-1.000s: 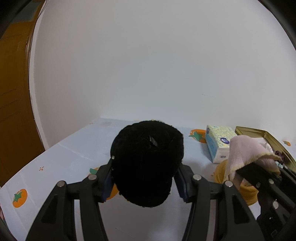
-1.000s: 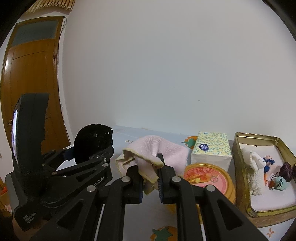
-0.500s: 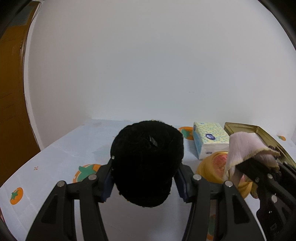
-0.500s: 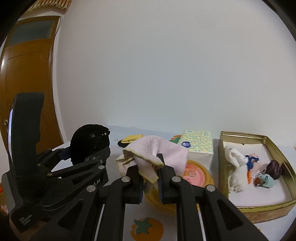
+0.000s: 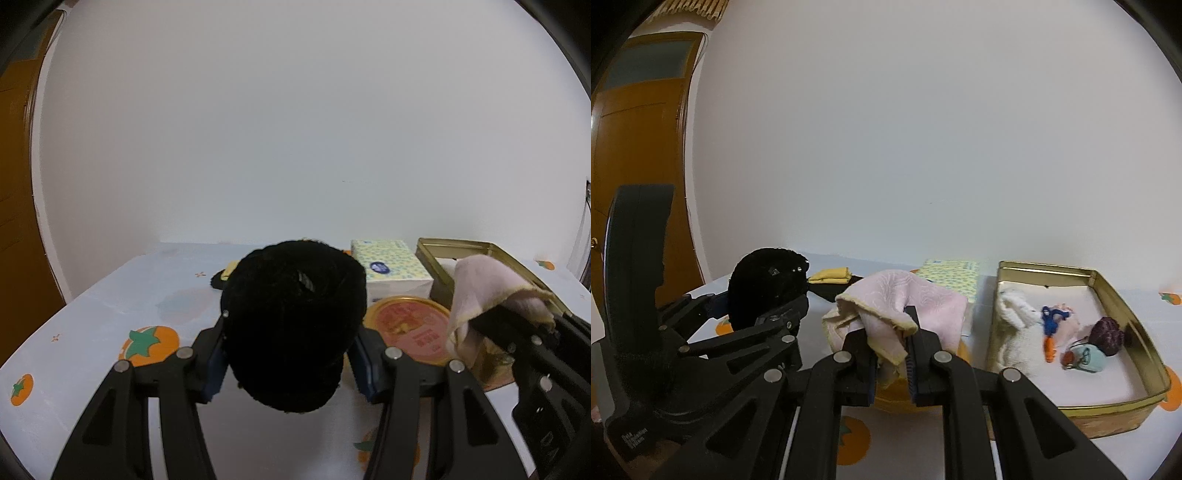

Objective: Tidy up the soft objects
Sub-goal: 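Move the pink towel over the gold tray with the right gripper while the left holds the hat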

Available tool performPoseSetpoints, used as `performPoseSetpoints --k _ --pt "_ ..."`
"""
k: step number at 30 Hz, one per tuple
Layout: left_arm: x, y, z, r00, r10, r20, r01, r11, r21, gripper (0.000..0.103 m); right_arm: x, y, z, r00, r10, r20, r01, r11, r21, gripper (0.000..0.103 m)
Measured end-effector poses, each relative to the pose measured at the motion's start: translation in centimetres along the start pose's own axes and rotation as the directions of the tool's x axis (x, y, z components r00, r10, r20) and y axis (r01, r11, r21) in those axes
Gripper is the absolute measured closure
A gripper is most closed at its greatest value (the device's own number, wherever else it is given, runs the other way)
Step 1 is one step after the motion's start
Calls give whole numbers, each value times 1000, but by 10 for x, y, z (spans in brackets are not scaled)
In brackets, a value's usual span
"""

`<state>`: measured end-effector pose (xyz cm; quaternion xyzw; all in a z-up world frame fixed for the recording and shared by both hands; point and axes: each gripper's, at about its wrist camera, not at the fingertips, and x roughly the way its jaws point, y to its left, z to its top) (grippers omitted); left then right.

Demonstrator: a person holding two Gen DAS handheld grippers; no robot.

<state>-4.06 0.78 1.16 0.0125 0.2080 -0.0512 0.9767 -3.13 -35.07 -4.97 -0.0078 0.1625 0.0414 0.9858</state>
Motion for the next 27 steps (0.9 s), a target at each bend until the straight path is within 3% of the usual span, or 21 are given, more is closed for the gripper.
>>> performPoseSetpoints --k 27 --pt "-7 -83 -1 991 -135 -15 136 984 114 48 -47 27 9 988 -153 17 153 988 25 89"
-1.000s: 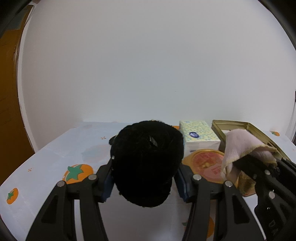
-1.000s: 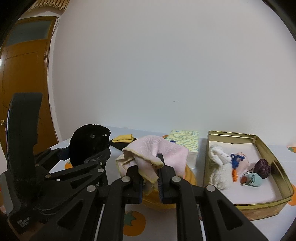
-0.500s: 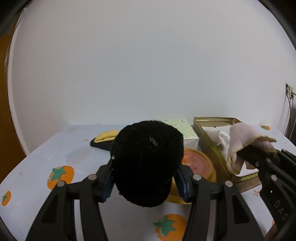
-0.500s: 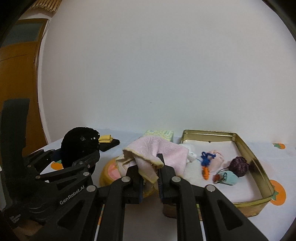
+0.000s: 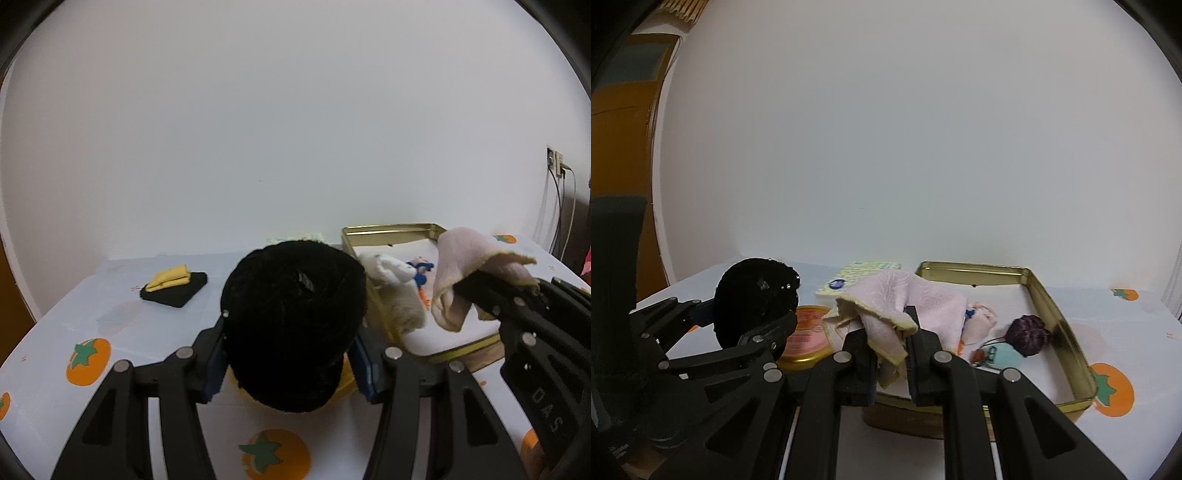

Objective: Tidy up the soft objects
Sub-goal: 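Move the pink towel over the gold tray with the right gripper while the left holds the hat, then lower the pink towel and black hat into the gold tray with both grippers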

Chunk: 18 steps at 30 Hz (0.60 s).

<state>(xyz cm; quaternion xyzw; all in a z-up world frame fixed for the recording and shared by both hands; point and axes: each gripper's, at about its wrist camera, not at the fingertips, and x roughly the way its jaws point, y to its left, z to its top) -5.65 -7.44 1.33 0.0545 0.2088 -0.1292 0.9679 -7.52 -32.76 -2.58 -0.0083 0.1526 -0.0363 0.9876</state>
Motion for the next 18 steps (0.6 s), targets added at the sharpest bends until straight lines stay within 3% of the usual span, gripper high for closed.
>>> performPoseSetpoints --k 18 --pt "12 -55 10 992 -124 -12 124 992 33 48 -25 17 10 997 -80 -2 80 996 24 89"
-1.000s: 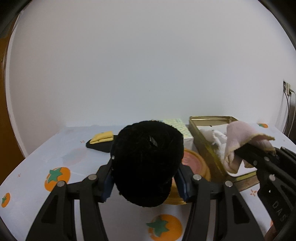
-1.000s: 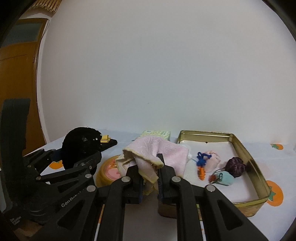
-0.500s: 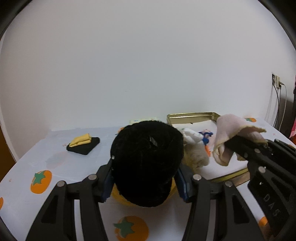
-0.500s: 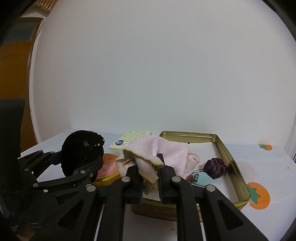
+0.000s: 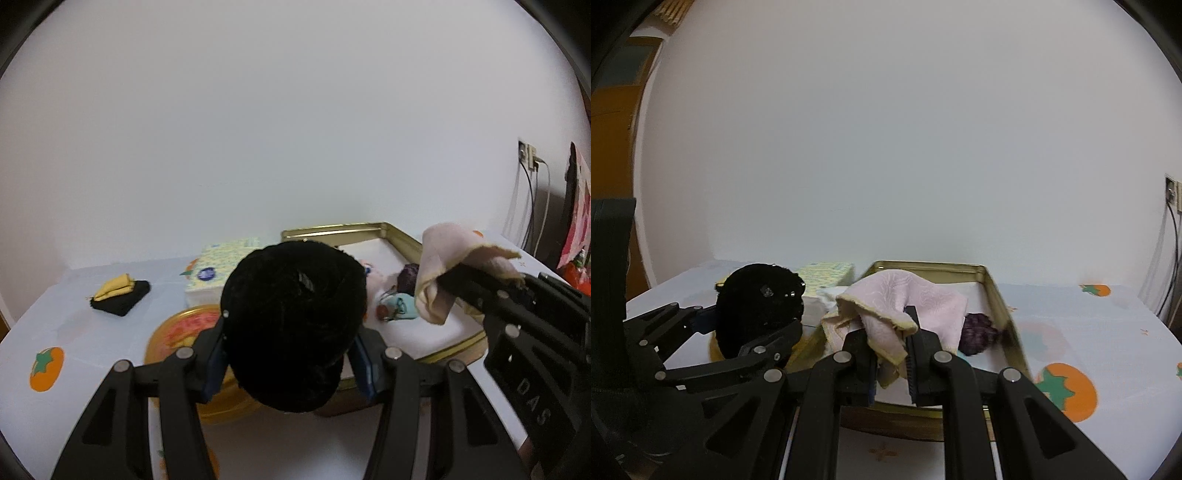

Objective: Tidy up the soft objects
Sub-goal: 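Lower the pink towel and black hat into the gold tray with both grippers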

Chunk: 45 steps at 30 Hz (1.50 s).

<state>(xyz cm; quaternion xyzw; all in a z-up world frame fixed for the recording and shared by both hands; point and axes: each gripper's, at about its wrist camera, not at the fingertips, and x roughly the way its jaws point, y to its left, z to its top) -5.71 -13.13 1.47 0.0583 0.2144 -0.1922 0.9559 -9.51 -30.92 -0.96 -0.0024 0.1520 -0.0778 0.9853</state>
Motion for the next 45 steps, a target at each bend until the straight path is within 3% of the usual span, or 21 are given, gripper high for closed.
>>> performPoseSetpoints --k 17,23,37,45 --pt "29 -54 16 990 -130 -51 131 991 14 48 -37 1 16 997 -82 -4 82 996 42 89" --pt "45 -65 23 983 -172 -68 173 985 7 48 -30 14 24 994 -110 -23 111 992 60 89" --pt "72 -65 32 969 -218 -112 213 976 -53 48 -24 15 40 991 -120 -60 125 987 96 89" --pt "81 -60 37 970 -206 -131 199 978 -65 49 -22 19 46 991 -124 -55 129 986 101 89"
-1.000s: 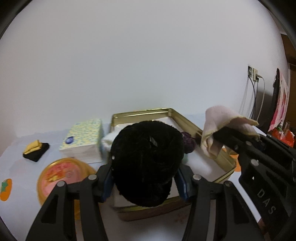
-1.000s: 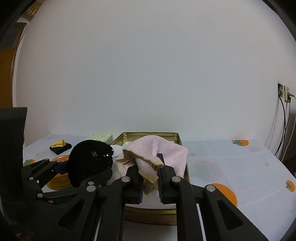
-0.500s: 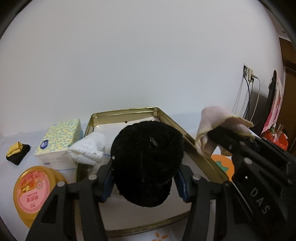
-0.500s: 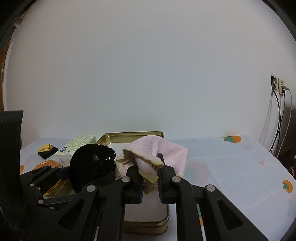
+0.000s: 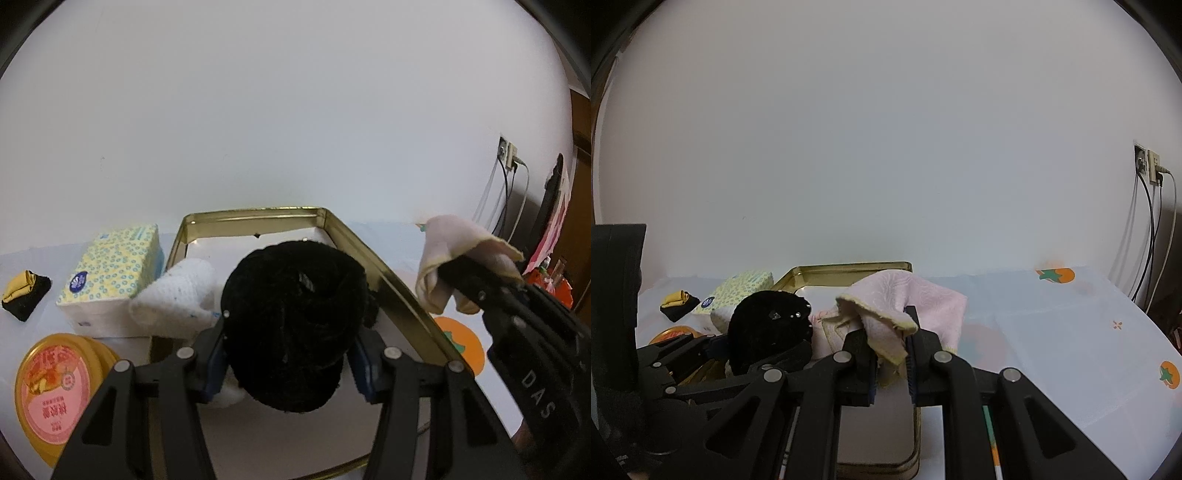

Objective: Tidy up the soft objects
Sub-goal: 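Lower the pink towel and black hat into the gold tray with both grippers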

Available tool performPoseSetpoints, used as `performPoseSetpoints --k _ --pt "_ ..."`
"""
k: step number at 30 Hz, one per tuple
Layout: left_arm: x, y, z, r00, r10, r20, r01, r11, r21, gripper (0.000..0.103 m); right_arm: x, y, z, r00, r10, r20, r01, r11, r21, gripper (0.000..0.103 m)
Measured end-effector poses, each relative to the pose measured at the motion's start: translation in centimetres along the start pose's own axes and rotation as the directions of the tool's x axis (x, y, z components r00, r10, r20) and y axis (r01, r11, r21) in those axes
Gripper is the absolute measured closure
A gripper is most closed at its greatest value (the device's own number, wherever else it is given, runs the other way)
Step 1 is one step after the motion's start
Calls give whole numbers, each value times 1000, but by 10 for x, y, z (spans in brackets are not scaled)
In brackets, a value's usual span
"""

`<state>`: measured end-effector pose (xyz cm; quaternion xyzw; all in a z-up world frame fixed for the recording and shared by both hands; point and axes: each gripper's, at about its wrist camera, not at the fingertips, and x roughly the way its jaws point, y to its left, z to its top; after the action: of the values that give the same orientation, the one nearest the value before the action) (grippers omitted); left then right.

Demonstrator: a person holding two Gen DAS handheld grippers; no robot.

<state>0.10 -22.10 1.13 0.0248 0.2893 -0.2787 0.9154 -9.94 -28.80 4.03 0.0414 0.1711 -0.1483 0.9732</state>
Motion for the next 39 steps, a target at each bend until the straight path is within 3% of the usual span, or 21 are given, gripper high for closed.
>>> performPoseSetpoints --k 6,15,21,25,34,39 --pt "-3 8 17 1000 8 21 -7 1000 -29 49 18 -14 3 1000 -2 31 1 1000 25 89" --pt "2 20 54 995 89 39 -88 995 -41 49 41 -7 47 999 9 44 -11 999 48 89" --pt "19 28 66 992 124 -9 -124 991 -49 49 74 -1 65 1000 29 -8 -28 998 50 89" --pt "34 32 72 990 135 -49 -138 989 -55 49 101 -3 72 994 40 -98 -34 997 68 89" --pt "67 39 65 974 159 -163 -171 984 -59 49 152 -10 64 962 66 -265 -47 996 77 89" --pt "75 42 63 967 169 -192 -183 981 -58 49 154 -4 56 942 102 -319 -78 993 88 89"
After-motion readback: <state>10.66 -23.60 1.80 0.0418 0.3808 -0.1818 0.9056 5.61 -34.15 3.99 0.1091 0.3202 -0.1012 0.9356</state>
